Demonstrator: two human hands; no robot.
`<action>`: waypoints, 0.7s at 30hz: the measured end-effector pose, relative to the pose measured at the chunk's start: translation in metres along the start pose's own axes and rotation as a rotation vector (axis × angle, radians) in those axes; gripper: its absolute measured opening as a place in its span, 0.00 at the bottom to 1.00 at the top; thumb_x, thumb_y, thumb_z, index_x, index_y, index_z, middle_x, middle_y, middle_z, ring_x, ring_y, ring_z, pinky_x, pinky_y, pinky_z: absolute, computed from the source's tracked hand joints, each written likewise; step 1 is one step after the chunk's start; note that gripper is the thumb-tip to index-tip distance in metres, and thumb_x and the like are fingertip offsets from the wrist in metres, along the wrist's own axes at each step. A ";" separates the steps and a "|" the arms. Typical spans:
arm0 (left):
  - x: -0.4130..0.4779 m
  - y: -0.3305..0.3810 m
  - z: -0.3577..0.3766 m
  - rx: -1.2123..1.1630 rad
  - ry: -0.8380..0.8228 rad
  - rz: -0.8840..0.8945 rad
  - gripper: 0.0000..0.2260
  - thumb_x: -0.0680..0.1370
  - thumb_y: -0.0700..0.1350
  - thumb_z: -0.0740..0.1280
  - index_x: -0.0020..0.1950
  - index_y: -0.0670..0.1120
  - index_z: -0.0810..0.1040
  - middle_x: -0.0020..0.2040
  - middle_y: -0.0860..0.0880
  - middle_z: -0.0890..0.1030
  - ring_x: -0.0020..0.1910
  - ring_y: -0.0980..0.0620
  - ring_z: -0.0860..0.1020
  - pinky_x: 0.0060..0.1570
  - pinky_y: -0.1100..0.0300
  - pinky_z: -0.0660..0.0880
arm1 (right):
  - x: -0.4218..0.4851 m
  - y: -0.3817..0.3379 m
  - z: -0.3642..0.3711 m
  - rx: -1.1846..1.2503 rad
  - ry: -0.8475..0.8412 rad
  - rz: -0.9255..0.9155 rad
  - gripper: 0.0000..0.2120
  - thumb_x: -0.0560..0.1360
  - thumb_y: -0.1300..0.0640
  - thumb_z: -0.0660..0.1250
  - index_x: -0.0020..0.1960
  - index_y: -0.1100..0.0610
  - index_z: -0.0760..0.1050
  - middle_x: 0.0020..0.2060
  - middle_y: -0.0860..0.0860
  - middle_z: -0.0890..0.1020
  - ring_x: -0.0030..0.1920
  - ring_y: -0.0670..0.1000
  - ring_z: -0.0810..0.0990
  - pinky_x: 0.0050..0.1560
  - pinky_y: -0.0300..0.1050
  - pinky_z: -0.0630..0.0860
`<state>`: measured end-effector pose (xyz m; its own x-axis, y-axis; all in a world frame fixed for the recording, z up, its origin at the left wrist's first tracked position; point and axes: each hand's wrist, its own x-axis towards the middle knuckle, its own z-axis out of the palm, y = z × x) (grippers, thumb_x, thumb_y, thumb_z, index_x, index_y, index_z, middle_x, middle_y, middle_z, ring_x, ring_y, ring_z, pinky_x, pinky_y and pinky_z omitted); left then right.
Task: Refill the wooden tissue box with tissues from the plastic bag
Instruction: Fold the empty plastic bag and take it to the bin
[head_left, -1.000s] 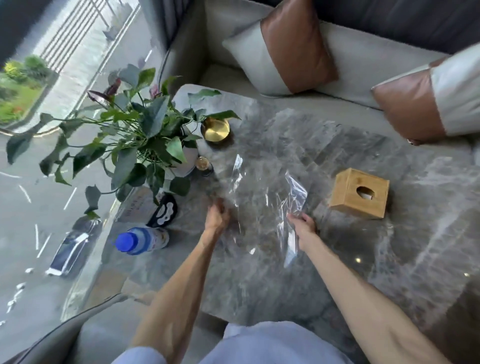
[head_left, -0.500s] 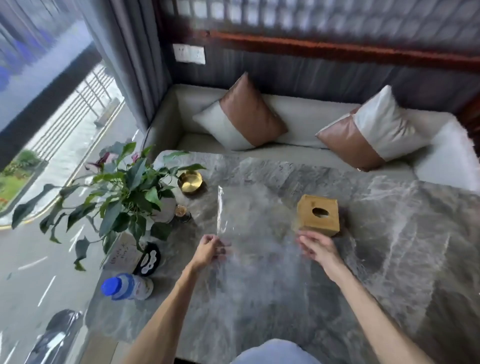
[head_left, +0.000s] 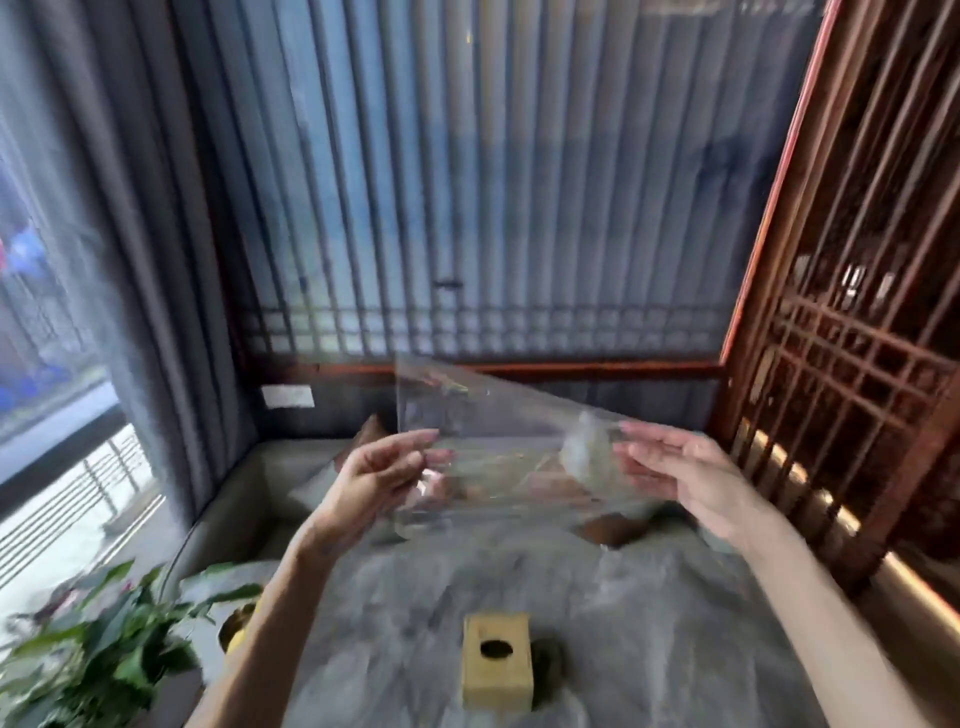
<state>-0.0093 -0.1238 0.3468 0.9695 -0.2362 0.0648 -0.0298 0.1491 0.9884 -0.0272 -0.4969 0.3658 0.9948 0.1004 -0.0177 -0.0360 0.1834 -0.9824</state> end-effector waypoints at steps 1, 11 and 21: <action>0.003 0.016 0.013 0.033 -0.005 0.021 0.16 0.77 0.37 0.65 0.65 0.37 0.76 0.49 0.43 0.86 0.37 0.54 0.85 0.37 0.64 0.82 | -0.001 -0.019 -0.006 -0.025 -0.006 -0.022 0.16 0.70 0.61 0.73 0.58 0.55 0.83 0.50 0.56 0.87 0.45 0.51 0.88 0.39 0.40 0.83; -0.021 0.085 0.095 -0.058 -0.058 0.329 0.14 0.74 0.36 0.66 0.55 0.45 0.85 0.52 0.48 0.87 0.42 0.55 0.85 0.43 0.66 0.81 | -0.044 -0.090 -0.054 0.025 -0.058 -0.421 0.12 0.69 0.60 0.70 0.50 0.51 0.86 0.50 0.51 0.88 0.45 0.47 0.87 0.38 0.34 0.81; -0.009 0.113 0.124 0.085 0.006 0.647 0.24 0.72 0.19 0.56 0.34 0.42 0.85 0.53 0.41 0.85 0.63 0.43 0.79 0.66 0.52 0.73 | -0.060 -0.117 -0.064 0.128 -0.138 -0.694 0.16 0.74 0.71 0.59 0.43 0.61 0.85 0.58 0.56 0.84 0.57 0.53 0.83 0.62 0.43 0.78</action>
<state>-0.0514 -0.2237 0.4745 0.7509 -0.1190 0.6496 -0.6265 0.1829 0.7577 -0.0763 -0.5875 0.4701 0.7712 0.0399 0.6353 0.5814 0.3624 -0.7285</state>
